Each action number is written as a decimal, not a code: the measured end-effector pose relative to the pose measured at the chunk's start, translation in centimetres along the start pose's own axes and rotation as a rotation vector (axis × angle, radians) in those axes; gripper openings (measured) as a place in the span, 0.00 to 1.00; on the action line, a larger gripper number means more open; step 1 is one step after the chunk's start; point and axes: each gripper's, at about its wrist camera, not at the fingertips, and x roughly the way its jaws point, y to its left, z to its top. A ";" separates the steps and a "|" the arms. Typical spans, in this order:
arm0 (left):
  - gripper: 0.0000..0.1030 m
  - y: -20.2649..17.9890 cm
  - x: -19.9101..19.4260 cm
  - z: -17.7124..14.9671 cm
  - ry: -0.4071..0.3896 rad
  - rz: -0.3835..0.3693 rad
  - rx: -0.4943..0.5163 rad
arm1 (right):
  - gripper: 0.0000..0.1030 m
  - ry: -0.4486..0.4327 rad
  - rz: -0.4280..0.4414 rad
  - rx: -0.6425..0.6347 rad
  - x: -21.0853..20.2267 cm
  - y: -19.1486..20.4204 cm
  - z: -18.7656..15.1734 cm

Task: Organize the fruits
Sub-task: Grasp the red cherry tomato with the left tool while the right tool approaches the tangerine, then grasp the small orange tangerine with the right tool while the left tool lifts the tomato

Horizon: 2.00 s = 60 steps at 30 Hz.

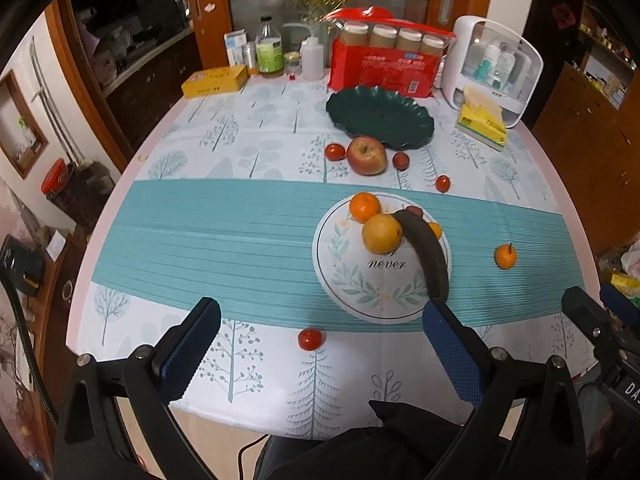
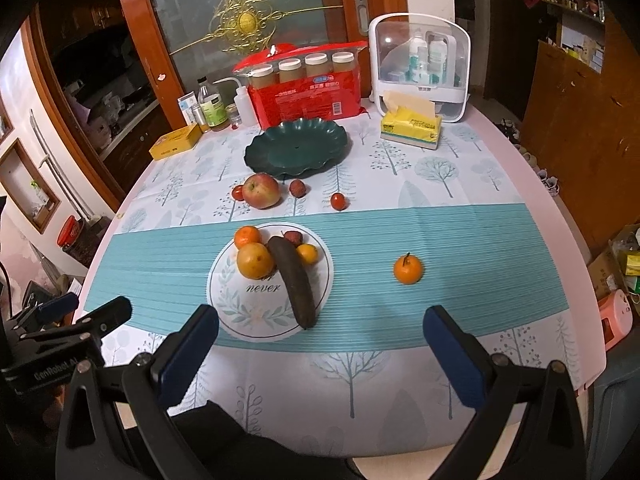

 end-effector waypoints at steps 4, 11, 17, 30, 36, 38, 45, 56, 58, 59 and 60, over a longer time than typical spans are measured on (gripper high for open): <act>0.98 0.9 1.6 0.3 0.065 0.002 -0.041 | 0.99 -0.001 -0.029 0.017 0.9 -1.1 0.0; 0.97 2.8 5.1 0.2 0.169 0.009 -0.116 | 0.99 -0.020 -0.055 -0.007 3.1 -2.8 -0.1; 0.97 4.8 8.4 -0.4 0.262 0.027 -0.200 | 0.99 -0.030 -0.090 -0.021 5.3 -4.5 -0.1; 0.90 7.3 15.5 -2.4 0.512 -0.031 -0.371 | 0.94 -0.012 -0.108 -0.160 11.3 -6.4 0.4; 0.81 6.7 17.9 -2.9 0.581 -0.042 -0.400 | 0.88 0.018 -0.089 -0.166 14.4 -7.7 0.3; 0.76 6.3 18.5 -3.0 0.597 -0.045 -0.402 | 0.85 0.036 -0.093 -0.167 15.5 -8.0 0.1; 0.59 4.8 21.6 -3.4 0.674 -0.058 -0.425 | 0.77 0.083 -0.088 -0.146 18.1 -9.1 -0.1; 0.27 3.2 24.0 -2.4 0.682 -0.081 -0.434 | 0.56 0.097 -0.065 -0.139 20.3 -9.7 0.1; 0.25 3.2 24.2 -2.3 0.686 -0.084 -0.424 | 0.50 0.102 -0.067 -0.145 20.5 -9.6 0.2; 0.25 3.0 24.4 -2.2 0.686 -0.084 -0.420 | 0.46 0.104 -0.068 -0.146 20.6 -9.6 0.2; 0.25 2.8 24.6 -2.0 0.685 -0.084 -0.419 | 0.45 0.106 -0.069 -0.147 20.6 -9.6 0.2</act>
